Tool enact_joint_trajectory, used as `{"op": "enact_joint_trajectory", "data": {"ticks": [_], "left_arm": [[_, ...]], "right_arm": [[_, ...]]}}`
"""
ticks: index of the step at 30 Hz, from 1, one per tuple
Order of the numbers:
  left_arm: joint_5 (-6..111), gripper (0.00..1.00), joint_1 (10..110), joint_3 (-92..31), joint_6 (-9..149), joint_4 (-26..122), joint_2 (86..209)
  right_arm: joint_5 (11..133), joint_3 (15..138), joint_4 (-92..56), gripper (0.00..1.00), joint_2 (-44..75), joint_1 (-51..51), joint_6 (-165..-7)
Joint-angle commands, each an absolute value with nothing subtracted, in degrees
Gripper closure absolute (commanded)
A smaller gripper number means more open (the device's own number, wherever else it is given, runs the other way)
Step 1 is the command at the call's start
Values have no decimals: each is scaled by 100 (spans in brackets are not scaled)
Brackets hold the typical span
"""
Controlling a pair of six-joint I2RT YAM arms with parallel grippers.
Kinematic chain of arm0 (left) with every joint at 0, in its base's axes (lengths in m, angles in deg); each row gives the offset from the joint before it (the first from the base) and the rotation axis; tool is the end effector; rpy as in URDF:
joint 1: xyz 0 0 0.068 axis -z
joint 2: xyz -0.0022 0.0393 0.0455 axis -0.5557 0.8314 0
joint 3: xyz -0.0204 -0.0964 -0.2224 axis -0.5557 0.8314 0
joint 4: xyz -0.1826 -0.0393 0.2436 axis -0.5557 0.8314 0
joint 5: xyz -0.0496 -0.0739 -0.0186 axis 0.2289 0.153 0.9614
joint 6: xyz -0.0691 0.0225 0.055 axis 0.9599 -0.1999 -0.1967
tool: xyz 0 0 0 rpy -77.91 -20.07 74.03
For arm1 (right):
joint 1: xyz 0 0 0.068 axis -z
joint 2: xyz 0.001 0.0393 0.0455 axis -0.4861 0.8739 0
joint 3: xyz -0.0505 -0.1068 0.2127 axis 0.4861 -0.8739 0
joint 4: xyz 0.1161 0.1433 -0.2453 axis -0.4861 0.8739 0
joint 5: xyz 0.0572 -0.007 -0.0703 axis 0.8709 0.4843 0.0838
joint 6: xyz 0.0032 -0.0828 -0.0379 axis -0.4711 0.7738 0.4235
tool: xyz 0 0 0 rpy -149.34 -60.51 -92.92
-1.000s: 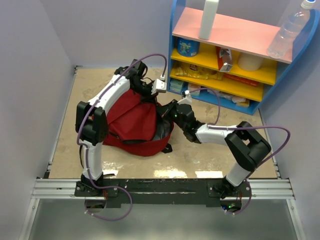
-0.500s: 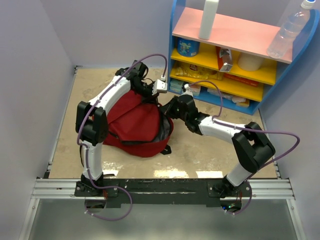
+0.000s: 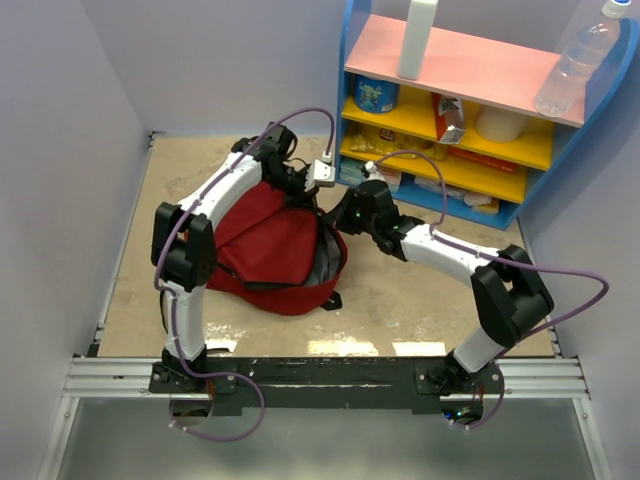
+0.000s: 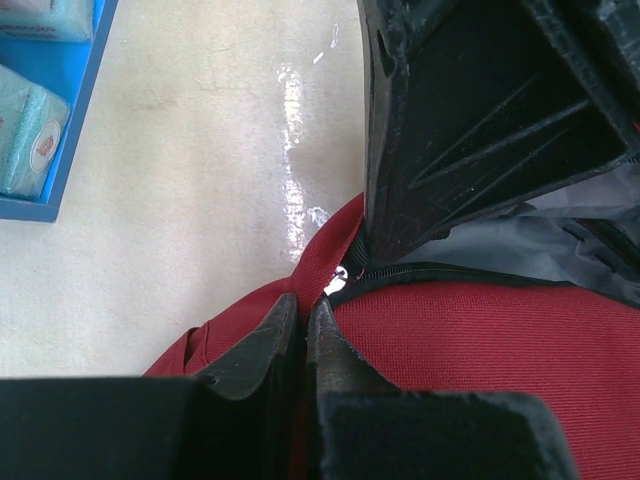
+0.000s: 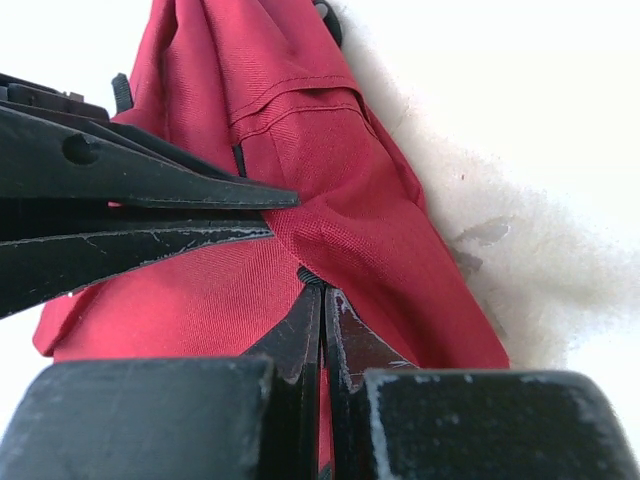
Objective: Pack the student bag
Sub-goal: Zip the student bag at the center of the board.
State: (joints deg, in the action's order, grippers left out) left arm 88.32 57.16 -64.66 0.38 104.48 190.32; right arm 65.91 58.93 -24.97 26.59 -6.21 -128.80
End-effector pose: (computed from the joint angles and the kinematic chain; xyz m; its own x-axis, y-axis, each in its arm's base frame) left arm 0.4200 -0.2435 0.1973 0.0130 0.6585 -0.7525 0.9999 -0.0146 0.0046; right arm 0.3605 0.2569 0.1583 -0.6974 0.4389 -0.5665 -0.0925 0.7287 0.6786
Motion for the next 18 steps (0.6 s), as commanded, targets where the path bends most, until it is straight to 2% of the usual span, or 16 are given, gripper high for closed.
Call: {"op": "enact_joint_trajectory", "data": {"ticks": [1, 18], "left_arm": [[8712, 100, 5696, -6370, 298, 10215, 18736], [8105, 100, 5512, -6958, 1468, 9336, 19157]], "right_arm": [[6476, 6303, -1941, 100, 2299, -493, -12502], [6371, 6295, -938, 100, 1772, -265, -12220]]}}
